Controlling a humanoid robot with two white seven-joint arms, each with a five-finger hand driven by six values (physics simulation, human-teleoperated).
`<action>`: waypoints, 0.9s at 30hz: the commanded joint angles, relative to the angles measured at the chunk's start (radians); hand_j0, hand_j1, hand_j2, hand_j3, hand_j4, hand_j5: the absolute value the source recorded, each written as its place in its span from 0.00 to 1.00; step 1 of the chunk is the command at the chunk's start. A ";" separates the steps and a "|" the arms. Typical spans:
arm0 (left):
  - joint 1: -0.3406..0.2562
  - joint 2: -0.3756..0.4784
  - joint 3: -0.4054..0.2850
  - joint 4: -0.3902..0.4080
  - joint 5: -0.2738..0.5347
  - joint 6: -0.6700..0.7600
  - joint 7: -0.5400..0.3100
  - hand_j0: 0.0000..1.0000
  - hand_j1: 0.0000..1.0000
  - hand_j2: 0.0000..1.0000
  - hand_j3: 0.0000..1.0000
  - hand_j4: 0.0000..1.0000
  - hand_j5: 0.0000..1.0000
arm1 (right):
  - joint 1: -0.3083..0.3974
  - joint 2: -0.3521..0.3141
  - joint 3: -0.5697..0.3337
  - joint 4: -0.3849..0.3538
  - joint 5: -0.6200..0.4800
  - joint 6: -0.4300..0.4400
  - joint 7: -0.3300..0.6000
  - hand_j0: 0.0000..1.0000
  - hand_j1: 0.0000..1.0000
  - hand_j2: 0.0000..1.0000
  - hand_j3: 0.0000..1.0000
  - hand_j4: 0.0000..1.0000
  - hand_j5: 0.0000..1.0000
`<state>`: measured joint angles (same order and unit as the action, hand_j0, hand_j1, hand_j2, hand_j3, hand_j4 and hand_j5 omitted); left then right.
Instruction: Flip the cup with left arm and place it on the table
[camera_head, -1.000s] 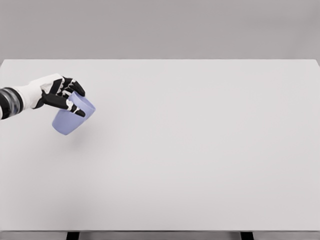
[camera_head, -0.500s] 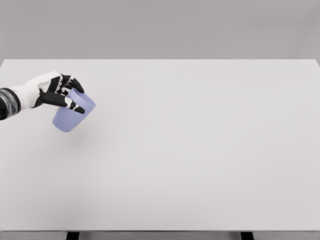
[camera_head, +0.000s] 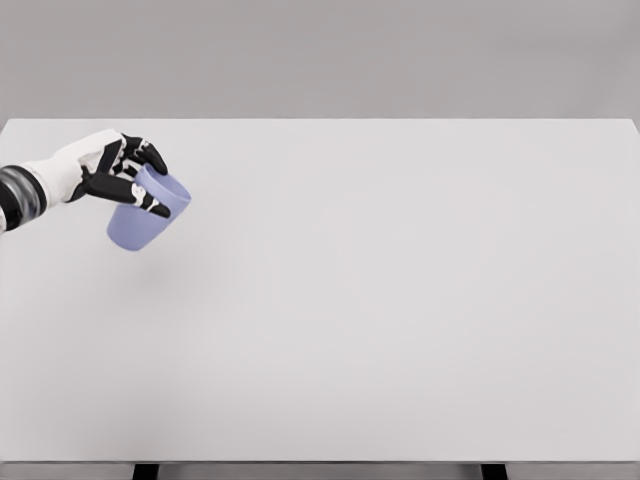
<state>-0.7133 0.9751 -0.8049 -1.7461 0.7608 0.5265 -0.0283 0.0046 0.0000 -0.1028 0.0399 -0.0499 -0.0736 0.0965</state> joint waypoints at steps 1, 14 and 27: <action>0.000 -0.012 0.012 0.002 -0.015 0.000 0.001 0.26 0.26 0.26 0.26 0.26 0.26 | 0.000 0.000 0.000 0.000 -0.001 0.000 0.000 1.00 1.00 1.00 1.00 1.00 1.00; 0.002 -0.044 0.024 0.003 -0.037 0.000 0.004 0.26 0.26 0.26 0.26 0.26 0.26 | 0.000 0.000 0.000 0.000 0.001 0.000 0.000 1.00 1.00 1.00 1.00 1.00 1.00; 0.198 -0.147 0.256 0.014 -0.130 0.003 0.001 0.25 0.25 0.25 0.25 0.25 0.25 | 0.000 0.000 0.000 0.000 -0.001 0.000 0.000 1.00 1.00 1.00 1.00 1.00 1.00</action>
<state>-0.5154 0.8527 -0.6186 -1.7326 0.6781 0.5261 -0.0250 0.0046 0.0000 -0.1028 0.0399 -0.0495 -0.0736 0.0965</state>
